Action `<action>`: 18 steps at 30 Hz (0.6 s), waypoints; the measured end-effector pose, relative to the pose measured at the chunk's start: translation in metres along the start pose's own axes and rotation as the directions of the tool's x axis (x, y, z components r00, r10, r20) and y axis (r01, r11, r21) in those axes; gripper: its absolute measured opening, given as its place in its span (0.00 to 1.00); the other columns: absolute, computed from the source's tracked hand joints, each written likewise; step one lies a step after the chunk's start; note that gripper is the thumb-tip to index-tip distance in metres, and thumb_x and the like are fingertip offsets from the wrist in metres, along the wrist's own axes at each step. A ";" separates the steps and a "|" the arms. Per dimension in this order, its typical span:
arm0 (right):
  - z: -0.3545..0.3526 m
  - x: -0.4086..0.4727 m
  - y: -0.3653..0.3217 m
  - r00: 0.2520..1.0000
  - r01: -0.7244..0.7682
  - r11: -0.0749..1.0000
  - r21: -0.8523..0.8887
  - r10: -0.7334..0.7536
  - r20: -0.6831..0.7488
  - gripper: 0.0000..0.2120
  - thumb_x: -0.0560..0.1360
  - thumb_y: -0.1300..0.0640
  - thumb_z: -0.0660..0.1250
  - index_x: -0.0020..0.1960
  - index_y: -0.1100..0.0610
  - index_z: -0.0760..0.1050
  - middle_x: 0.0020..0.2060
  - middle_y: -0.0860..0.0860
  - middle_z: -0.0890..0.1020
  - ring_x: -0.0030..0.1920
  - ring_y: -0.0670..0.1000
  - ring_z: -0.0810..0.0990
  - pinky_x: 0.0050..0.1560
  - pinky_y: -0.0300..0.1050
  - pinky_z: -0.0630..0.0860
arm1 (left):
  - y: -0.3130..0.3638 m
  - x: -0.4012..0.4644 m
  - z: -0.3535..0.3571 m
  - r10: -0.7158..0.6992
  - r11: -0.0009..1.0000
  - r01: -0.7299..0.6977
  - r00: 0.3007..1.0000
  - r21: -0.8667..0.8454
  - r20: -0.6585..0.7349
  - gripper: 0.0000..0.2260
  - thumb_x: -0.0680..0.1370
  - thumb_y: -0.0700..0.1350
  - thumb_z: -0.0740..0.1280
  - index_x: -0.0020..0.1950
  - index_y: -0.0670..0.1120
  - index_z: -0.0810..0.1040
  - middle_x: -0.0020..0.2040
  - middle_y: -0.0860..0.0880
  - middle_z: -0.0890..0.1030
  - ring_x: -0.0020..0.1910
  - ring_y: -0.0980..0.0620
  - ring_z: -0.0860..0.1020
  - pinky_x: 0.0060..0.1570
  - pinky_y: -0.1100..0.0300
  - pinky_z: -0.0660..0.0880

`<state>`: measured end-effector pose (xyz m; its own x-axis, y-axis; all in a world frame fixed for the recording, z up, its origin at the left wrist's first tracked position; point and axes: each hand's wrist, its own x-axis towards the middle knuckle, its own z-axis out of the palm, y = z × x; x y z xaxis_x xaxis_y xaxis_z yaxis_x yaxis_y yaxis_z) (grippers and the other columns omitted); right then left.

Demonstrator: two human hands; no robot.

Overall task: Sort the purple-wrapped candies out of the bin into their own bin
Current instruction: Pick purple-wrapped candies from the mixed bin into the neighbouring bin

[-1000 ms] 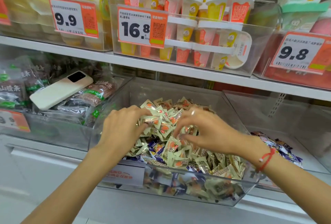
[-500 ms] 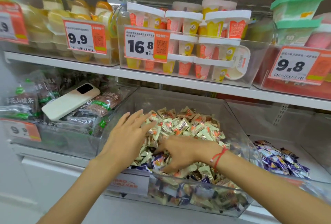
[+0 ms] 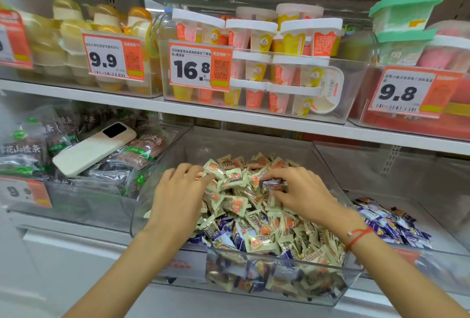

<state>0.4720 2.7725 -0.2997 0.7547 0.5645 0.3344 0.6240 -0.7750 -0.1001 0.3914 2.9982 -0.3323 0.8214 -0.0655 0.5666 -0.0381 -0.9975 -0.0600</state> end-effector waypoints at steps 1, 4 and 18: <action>0.000 -0.003 0.001 0.999 -0.021 0.997 0.069 0.023 -0.025 0.13 0.76 0.51 0.69 0.60 0.41 0.77 0.57 0.40 0.81 0.55 0.40 0.78 0.55 0.47 0.75 | 0.002 0.002 -0.003 0.073 0.993 -0.074 0.997 -0.087 -0.020 0.23 0.60 0.40 0.81 0.52 0.52 0.83 0.51 0.53 0.81 0.51 0.48 0.78 0.45 0.52 0.75; -0.001 -0.016 -0.002 0.993 -0.022 0.961 0.277 0.052 -0.103 0.15 0.73 0.48 0.71 0.60 0.45 0.78 0.56 0.39 0.80 0.33 0.32 0.75 0.50 0.43 0.76 | 0.008 0.007 -0.010 0.269 0.870 -0.182 0.954 -0.459 0.130 0.14 0.74 0.49 0.71 0.58 0.60 0.78 0.57 0.63 0.75 0.59 0.61 0.68 0.58 0.61 0.67; 0.007 -0.044 -0.018 0.995 -0.080 0.794 0.602 0.025 0.099 0.18 0.78 0.46 0.64 0.67 0.45 0.70 0.58 0.37 0.74 0.54 0.40 0.76 0.57 0.37 0.71 | 0.039 0.006 -0.006 -0.104 0.555 0.317 0.944 -0.769 0.314 0.12 0.74 0.50 0.70 0.56 0.50 0.81 0.46 0.60 0.81 0.43 0.69 0.79 0.45 0.72 0.75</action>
<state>0.4287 2.7634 -0.3189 0.7864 0.5704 0.2370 0.5572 -0.4895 -0.6708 0.3918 2.9591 -0.3262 0.9577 0.0510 0.2830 -0.1984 -0.5954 0.7786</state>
